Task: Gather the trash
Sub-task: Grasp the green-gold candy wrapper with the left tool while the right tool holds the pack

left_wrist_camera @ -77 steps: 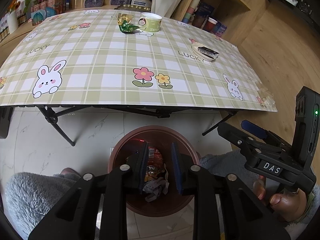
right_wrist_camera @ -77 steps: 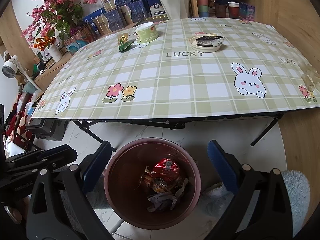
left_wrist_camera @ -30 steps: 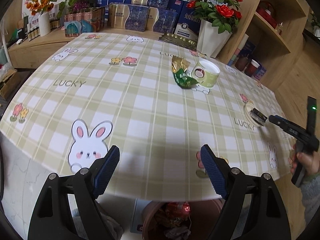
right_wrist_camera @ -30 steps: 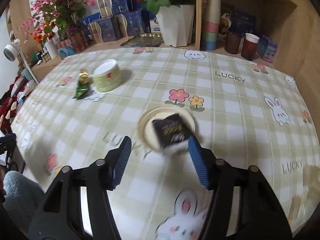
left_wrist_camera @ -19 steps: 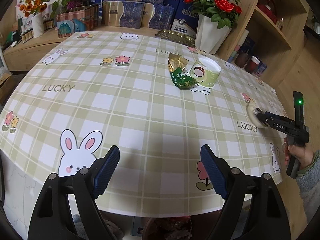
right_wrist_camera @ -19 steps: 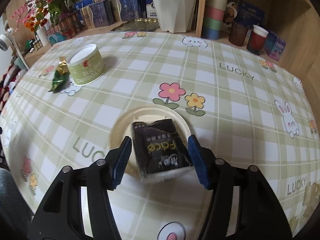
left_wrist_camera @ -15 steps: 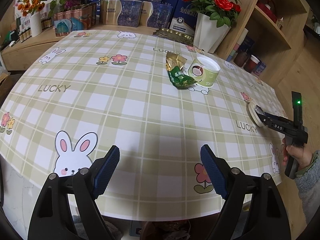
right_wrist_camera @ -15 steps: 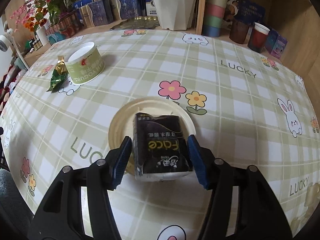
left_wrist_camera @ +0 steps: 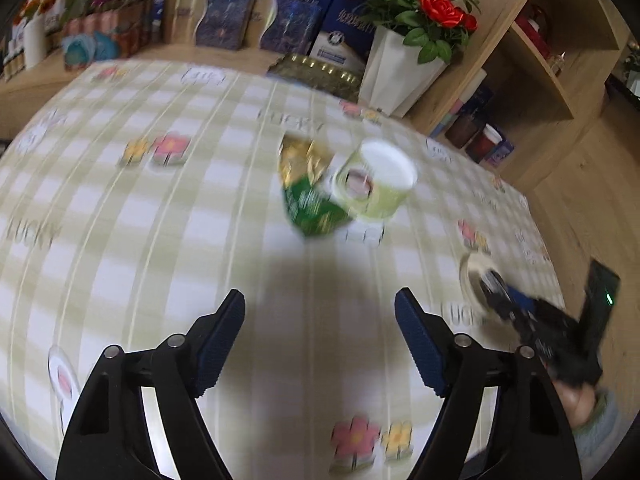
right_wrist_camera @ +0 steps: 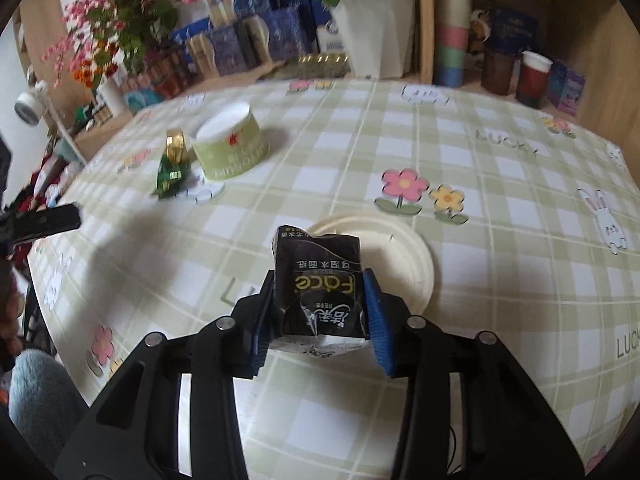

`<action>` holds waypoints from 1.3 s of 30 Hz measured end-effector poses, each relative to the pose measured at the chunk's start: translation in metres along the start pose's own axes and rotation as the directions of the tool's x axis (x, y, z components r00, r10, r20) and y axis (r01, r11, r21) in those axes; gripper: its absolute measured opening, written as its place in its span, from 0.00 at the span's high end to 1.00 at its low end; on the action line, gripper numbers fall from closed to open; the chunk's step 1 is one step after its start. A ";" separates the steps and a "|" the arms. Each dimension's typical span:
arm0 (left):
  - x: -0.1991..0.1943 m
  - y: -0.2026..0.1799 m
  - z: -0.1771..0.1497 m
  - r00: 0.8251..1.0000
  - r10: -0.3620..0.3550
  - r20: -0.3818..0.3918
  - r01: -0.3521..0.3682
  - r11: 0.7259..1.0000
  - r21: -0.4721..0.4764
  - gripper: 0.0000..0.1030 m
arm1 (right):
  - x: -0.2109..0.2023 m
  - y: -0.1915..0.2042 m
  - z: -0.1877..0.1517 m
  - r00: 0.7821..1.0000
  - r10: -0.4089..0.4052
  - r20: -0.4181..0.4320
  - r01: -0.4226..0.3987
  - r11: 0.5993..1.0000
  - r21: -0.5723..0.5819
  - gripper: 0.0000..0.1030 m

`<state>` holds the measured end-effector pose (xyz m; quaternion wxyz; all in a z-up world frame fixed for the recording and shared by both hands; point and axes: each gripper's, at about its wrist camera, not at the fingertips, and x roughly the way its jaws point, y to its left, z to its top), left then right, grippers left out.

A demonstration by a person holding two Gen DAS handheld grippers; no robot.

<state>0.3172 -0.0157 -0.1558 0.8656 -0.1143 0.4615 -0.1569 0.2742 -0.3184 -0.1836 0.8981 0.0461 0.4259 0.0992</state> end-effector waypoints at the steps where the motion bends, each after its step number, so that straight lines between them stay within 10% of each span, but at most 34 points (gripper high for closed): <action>1: 0.005 -0.004 0.007 1.000 0.004 0.003 -0.004 1.000 0.013 0.31 | -0.003 -0.001 0.000 1.000 0.000 0.013 0.000 1.000 0.015 0.58; 19: 0.102 0.012 0.071 0.991 0.118 -0.065 -0.123 0.989 -0.087 0.83 | -0.067 -0.004 -0.022 0.992 -0.050 0.116 0.042 0.997 0.065 0.58; 39: -0.034 -0.008 -0.020 0.996 -0.055 -0.072 0.063 0.991 0.116 0.91 | -0.107 0.043 -0.059 0.992 0.035 0.123 -0.047 0.995 0.091 0.58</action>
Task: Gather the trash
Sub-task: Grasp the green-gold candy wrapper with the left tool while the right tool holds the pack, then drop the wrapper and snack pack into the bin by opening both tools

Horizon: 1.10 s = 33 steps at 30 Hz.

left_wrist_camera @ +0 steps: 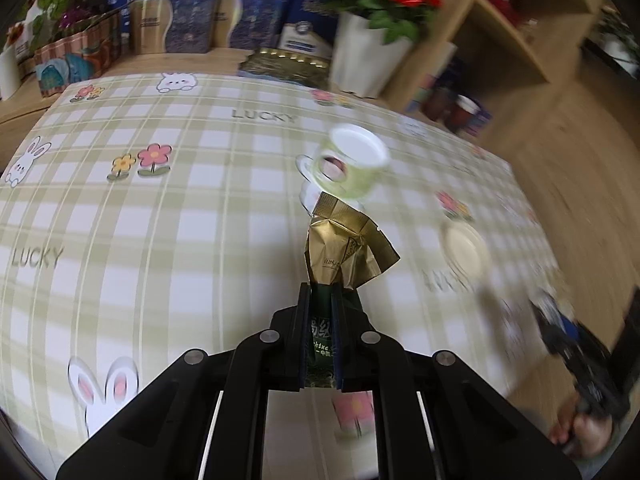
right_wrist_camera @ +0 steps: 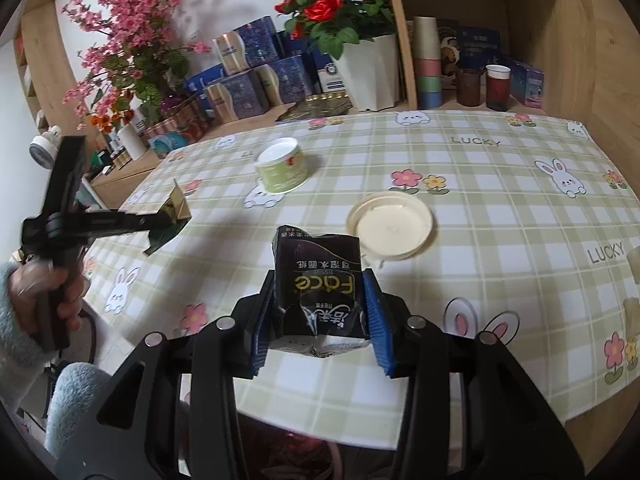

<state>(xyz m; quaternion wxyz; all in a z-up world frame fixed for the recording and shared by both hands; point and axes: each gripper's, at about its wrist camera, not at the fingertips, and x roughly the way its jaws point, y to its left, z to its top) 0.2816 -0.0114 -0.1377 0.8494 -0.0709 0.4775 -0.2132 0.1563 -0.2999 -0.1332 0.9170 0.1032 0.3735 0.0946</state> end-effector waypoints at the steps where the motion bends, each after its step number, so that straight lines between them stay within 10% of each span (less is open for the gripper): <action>1: -0.008 -0.003 -0.008 1.000 -0.012 0.000 0.012 1.000 0.007 0.91 | -0.003 0.003 -0.002 1.000 0.004 0.000 -0.004 1.000 -0.002 0.58; 13: -0.070 -0.042 -0.126 0.988 -0.127 -0.090 0.136 0.986 0.096 0.91 | -0.037 0.035 -0.033 1.000 0.026 -0.007 -0.026 0.999 -0.033 0.58; 33: 0.007 -0.044 -0.207 0.922 -0.102 -0.373 0.137 0.988 0.071 0.90 | -0.055 0.037 -0.064 0.999 0.015 -0.042 -0.016 0.999 -0.037 0.58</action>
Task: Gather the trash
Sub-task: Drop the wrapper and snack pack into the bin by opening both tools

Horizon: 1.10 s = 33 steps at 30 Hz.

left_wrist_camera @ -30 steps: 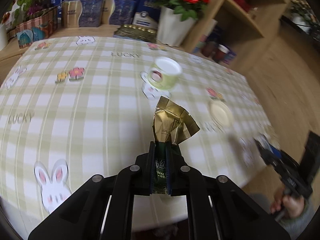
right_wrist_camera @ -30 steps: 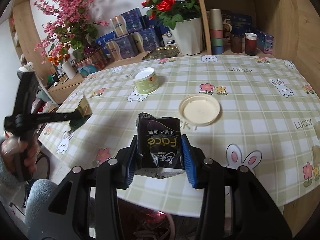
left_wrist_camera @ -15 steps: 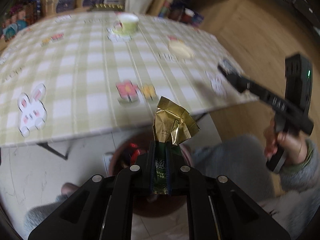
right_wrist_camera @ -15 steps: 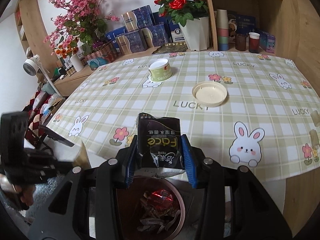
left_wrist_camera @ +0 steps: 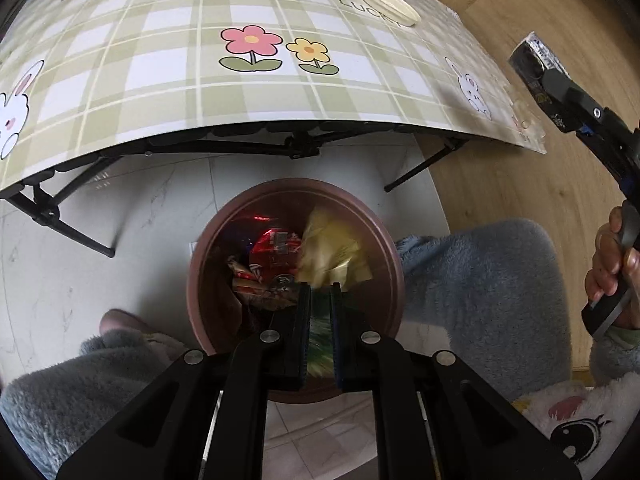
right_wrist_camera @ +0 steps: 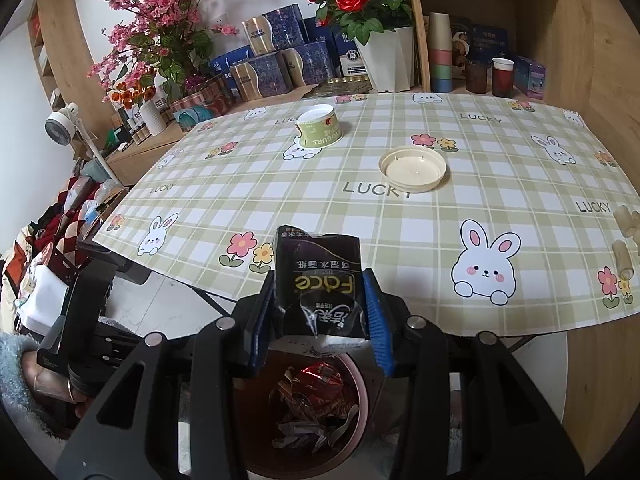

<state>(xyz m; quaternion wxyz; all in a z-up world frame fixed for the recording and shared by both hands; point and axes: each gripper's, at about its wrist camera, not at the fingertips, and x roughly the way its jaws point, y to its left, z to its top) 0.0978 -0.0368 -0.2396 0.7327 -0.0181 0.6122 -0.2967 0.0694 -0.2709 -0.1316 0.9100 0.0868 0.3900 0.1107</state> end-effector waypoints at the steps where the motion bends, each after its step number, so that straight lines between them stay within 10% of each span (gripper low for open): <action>1: -0.003 -0.001 0.001 1.000 -0.003 0.011 0.003 1.000 0.001 0.86 | 0.000 0.000 -0.001 1.000 0.000 -0.001 0.000 1.000 0.001 0.58; 7: -0.038 -0.004 0.007 0.987 0.043 0.154 -0.039 0.999 -0.032 0.42 | 0.002 0.002 -0.006 1.000 0.005 -0.012 -0.005 1.000 0.006 0.58; 13: -0.091 0.003 0.014 0.933 0.158 0.323 -0.113 0.982 -0.152 0.11 | 0.009 0.012 -0.012 0.999 0.028 -0.038 -0.028 1.000 -0.001 0.58; 22: -0.140 0.021 0.002 0.835 0.302 0.460 -0.138 0.924 -0.356 0.06 | 0.028 0.035 -0.037 0.988 0.084 -0.133 -0.086 0.996 -0.011 0.58; 33: -0.120 0.055 -0.033 0.852 0.358 0.383 -0.134 0.855 -0.502 0.06 | 0.054 0.054 -0.071 0.958 0.115 -0.264 -0.121 0.993 -0.006 0.56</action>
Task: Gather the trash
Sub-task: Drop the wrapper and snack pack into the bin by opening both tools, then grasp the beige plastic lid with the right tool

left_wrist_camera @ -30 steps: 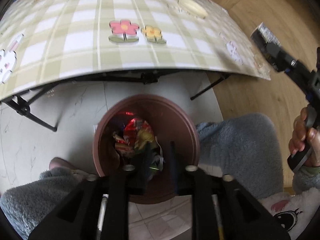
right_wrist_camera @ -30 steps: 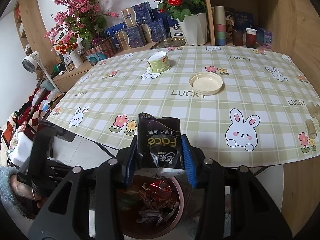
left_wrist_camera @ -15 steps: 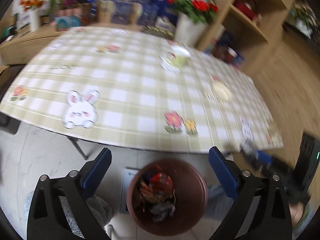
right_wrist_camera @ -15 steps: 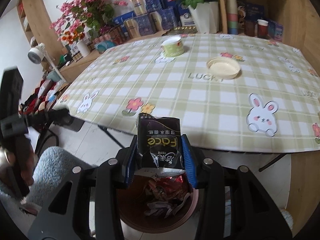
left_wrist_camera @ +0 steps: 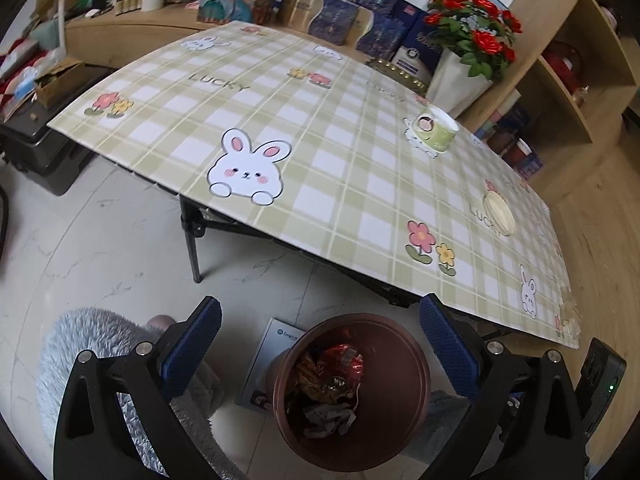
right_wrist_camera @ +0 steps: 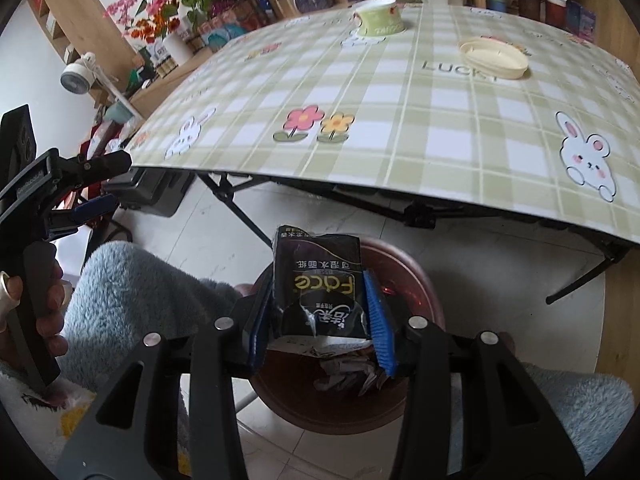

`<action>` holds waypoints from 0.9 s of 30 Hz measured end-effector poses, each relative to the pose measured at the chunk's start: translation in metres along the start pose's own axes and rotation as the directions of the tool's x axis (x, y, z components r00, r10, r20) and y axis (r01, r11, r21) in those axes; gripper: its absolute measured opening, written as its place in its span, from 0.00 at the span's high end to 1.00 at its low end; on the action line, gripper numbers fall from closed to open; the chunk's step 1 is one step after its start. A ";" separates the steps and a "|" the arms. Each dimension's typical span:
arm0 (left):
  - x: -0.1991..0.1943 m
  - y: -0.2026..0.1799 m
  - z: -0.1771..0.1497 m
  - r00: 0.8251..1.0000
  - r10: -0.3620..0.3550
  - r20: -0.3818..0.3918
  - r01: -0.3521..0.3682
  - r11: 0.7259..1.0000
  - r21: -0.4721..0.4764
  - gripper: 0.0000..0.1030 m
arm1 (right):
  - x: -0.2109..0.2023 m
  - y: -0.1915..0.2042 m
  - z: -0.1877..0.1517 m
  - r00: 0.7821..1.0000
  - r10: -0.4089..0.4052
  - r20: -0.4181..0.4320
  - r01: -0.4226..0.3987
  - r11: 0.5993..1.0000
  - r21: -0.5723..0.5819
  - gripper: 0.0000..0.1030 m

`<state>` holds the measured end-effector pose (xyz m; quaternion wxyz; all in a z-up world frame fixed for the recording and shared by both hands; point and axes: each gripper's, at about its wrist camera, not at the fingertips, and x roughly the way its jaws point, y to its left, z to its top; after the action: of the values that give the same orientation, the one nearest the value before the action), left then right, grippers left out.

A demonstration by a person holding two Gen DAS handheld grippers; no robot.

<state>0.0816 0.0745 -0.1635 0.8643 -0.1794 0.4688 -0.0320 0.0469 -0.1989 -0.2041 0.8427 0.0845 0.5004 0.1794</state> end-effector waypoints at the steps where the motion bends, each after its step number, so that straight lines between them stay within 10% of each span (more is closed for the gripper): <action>1: 0.000 0.002 -0.002 1.000 0.008 0.002 -0.008 1.000 -0.011 0.06 | 0.001 0.000 -0.001 1.000 -0.001 -0.005 0.001 1.000 -0.002 0.55; 14: 0.009 0.012 -0.018 1.000 0.010 -0.008 -0.011 0.997 -0.080 0.06 | -0.011 -0.015 0.004 0.992 -0.104 0.067 0.101 0.994 0.050 0.09; 27: -0.003 -0.020 0.004 0.990 0.003 0.141 -0.014 0.997 0.076 0.06 | -0.032 -0.059 0.048 0.945 -0.270 0.183 0.275 0.961 -0.002 0.07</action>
<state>0.0851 0.0577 -0.1523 0.9015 -0.1461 0.4061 -0.0335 0.0882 -0.2637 -0.1740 0.9026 0.0189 0.4260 0.0595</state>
